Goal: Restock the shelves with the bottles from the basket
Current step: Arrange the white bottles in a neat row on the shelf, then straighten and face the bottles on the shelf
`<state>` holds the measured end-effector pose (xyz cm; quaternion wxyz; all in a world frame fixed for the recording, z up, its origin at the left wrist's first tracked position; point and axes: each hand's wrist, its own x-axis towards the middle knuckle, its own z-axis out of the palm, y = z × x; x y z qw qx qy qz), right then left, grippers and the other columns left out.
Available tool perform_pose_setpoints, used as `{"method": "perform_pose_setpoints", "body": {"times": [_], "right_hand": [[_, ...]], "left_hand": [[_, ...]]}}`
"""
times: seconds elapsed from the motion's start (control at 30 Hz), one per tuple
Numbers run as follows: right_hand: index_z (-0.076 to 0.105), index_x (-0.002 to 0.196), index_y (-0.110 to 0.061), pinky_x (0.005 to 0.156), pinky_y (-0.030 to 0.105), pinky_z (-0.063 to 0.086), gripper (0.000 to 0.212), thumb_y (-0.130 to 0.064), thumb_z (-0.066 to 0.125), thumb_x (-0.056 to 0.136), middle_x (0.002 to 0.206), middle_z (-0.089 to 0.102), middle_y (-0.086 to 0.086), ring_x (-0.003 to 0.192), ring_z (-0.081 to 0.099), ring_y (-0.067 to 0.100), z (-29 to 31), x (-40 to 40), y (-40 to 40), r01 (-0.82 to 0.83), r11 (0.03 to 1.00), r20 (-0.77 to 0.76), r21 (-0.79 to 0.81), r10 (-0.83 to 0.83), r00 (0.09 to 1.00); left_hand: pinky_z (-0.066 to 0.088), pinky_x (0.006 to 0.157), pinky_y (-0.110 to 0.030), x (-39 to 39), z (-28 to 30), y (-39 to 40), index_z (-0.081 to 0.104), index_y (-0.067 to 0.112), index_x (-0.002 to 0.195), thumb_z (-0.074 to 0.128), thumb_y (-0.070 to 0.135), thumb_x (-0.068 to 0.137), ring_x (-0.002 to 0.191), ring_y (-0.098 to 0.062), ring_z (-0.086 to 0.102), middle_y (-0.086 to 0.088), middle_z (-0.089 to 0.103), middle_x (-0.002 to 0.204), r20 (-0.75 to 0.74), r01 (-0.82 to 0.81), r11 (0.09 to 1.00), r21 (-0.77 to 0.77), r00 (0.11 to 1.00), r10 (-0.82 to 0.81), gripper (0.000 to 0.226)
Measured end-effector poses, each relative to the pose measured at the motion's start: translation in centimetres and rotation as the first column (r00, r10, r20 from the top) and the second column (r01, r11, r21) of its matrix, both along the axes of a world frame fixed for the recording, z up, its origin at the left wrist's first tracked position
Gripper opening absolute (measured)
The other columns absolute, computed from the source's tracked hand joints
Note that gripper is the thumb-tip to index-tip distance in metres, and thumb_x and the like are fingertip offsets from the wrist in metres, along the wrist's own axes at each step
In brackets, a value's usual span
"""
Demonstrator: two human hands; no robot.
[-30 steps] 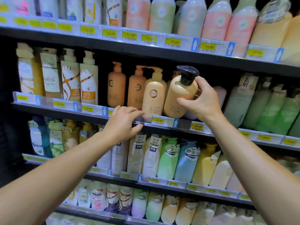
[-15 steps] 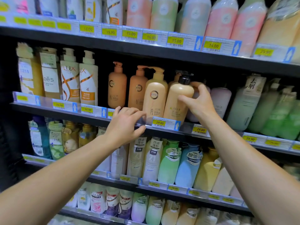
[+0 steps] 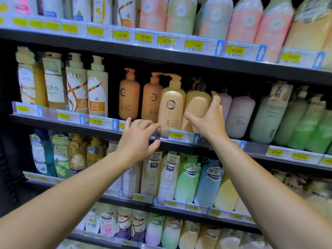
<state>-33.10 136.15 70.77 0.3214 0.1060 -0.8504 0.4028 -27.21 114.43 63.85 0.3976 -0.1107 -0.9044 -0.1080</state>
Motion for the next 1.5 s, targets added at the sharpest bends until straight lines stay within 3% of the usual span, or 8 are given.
{"method": "perform_pose_setpoints", "body": {"times": [0.1,0.33,0.53,0.73,0.97,1.07,1.23,1.5], "right_hand": [[0.010,0.148,-0.027,0.095,0.046,0.042,0.103,-0.047,0.078,0.073,0.134,0.045,0.012,0.117,0.052,0.040,-0.7,0.2,-1.1,0.073,0.994,0.024,0.085,-0.075,0.997],[0.017,0.146,-0.029,0.097,0.050,0.047,0.097,-0.041,0.078,0.072,0.132,0.051,0.011,0.116,0.054,0.032,-0.6,0.5,-0.2,0.029,0.999,0.021,0.034,-0.030,0.999],[0.010,0.148,-0.036,0.096,0.050,0.047,0.102,-0.044,0.076,0.071,0.130,0.051,0.008,0.112,0.055,0.032,-0.7,1.0,-0.4,0.047,0.998,0.026,0.029,-0.048,0.999],[0.006,0.151,-0.031,0.097,0.051,0.046,0.105,-0.042,0.077,0.073,0.134,0.050,0.012,0.116,0.054,0.034,-0.7,1.4,-0.7,0.075,0.996,0.053,0.043,-0.077,0.996],[0.007,0.154,-0.031,0.096,0.038,0.042,0.109,-0.040,0.079,0.073,0.150,0.039,0.007,0.129,0.047,0.029,-0.9,3.2,0.0,0.095,0.995,0.053,0.042,-0.097,0.994],[0.018,0.153,-0.029,0.096,0.033,0.038,0.099,-0.036,0.079,0.075,0.151,0.039,0.003,0.133,0.042,0.025,-2.7,5.2,1.2,0.093,0.986,-0.020,0.140,-0.092,0.996],[0.027,0.154,-0.021,0.113,0.033,0.030,0.091,-0.037,0.076,0.079,0.154,0.035,0.000,0.140,0.032,0.019,-5.7,8.9,4.1,0.099,0.942,0.018,0.321,-0.111,0.994],[0.034,0.151,-0.017,0.118,0.039,0.025,0.088,-0.041,0.075,0.078,0.152,0.039,0.003,0.143,0.031,0.026,-10.4,15.1,11.5,0.069,0.849,0.079,0.523,-0.130,0.988]], "left_hand": [[0.016,0.115,-0.063,0.0,-0.5,-0.1,0.059,0.022,0.134,0.067,0.035,0.086,0.126,-0.024,0.047,0.000,0.059,0.129,0.002,-0.018,1.000,-0.023,1.000,0.018,0.051],[0.012,0.117,-0.063,-0.4,-0.9,-0.4,0.055,0.023,0.138,0.065,0.035,0.086,0.131,-0.024,0.043,0.000,0.056,0.135,0.013,-0.010,0.999,-0.035,1.000,0.010,0.054],[0.011,0.117,-0.063,-0.5,-0.9,-0.6,0.055,0.024,0.137,0.064,0.035,0.085,0.130,-0.024,0.043,0.000,0.056,0.134,0.020,0.006,0.999,-0.036,1.000,-0.006,0.054],[0.008,0.118,-0.061,-0.1,-0.6,-0.9,0.051,0.025,0.141,0.061,0.038,0.087,0.133,-0.022,0.039,0.001,0.053,0.138,0.056,0.022,0.998,-0.052,0.998,-0.019,0.057],[0.012,0.118,-0.058,0.9,0.5,-1.1,0.049,0.023,0.143,0.061,0.037,0.089,0.136,-0.021,0.036,0.001,0.049,0.143,0.097,0.071,0.997,0.000,0.993,-0.071,0.057],[0.015,0.118,-0.055,1.8,0.8,-0.5,0.052,0.020,0.142,0.064,0.035,0.088,0.135,-0.025,0.039,-0.002,0.051,0.142,0.062,0.118,0.993,0.030,0.991,-0.120,0.057],[0.024,0.115,-0.053,4.1,0.2,2.6,0.054,0.016,0.140,0.068,0.032,0.086,0.133,-0.029,0.043,-0.006,0.053,0.141,0.048,0.205,0.979,-0.011,0.978,-0.204,0.058],[0.021,0.118,-0.048,9.0,-3.0,11.0,0.045,0.020,0.148,0.063,0.040,0.089,0.140,-0.027,0.037,-0.006,0.040,0.154,0.162,0.244,0.966,-0.081,0.960,-0.229,0.065]]}}
